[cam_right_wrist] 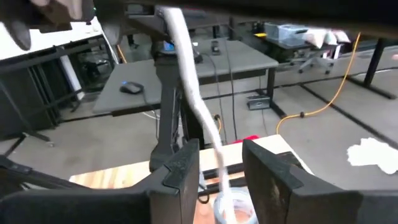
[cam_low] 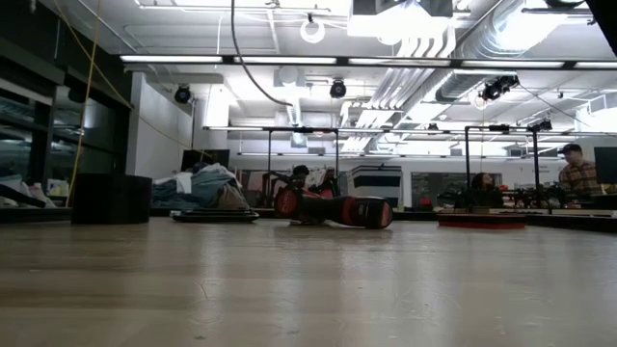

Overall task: Coil cords
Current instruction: Coil the white cable wire into the black spool

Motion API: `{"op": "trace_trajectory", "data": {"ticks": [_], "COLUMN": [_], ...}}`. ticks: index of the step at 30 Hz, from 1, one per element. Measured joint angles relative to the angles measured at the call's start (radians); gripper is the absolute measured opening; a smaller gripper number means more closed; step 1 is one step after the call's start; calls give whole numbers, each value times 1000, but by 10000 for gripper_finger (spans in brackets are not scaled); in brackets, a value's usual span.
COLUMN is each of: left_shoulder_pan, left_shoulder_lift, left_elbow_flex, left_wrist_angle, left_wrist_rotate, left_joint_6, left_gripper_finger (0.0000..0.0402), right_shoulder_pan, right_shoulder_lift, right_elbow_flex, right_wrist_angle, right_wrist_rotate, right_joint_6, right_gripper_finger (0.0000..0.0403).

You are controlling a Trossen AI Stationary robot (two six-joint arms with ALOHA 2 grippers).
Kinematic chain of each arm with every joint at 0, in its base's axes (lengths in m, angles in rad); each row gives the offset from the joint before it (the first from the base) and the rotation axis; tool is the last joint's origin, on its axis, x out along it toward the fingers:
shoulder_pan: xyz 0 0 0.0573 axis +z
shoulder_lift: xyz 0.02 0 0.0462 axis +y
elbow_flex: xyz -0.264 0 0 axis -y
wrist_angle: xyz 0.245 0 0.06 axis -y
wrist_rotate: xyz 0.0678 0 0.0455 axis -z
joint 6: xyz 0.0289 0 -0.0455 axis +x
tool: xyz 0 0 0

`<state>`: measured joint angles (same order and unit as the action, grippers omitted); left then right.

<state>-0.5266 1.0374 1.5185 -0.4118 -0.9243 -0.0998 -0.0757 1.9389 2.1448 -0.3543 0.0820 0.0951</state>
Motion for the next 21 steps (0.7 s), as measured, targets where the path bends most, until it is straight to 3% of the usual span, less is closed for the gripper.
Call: {"op": "trace_trajectory", "data": {"ticks": [12,16,19,21], "left_shoulder_pan": [0,0,0,0], "left_shoulder_lift": [0,0,0,0], "left_elbow_flex": [0,0,0,0], "left_wrist_angle": [12,16,19,28], "left_wrist_rotate": [-1,-2,-2,-4], "left_joint_6": [-2,-2,-2,-1], "left_gripper_finger": [0,0,0,0], "right_shoulder_pan": [5,5,5,5], "right_shoulder_lift": [0,0,0,0], "right_elbow_flex": [0,0,0,0], "right_wrist_angle": [-8,-9,-12,-12], "right_wrist_rotate": [-18,-15,-13,-11], "right_joint_6": [-36,-63,-79,-75], "right_gripper_finger": [102,67,17,11]}}
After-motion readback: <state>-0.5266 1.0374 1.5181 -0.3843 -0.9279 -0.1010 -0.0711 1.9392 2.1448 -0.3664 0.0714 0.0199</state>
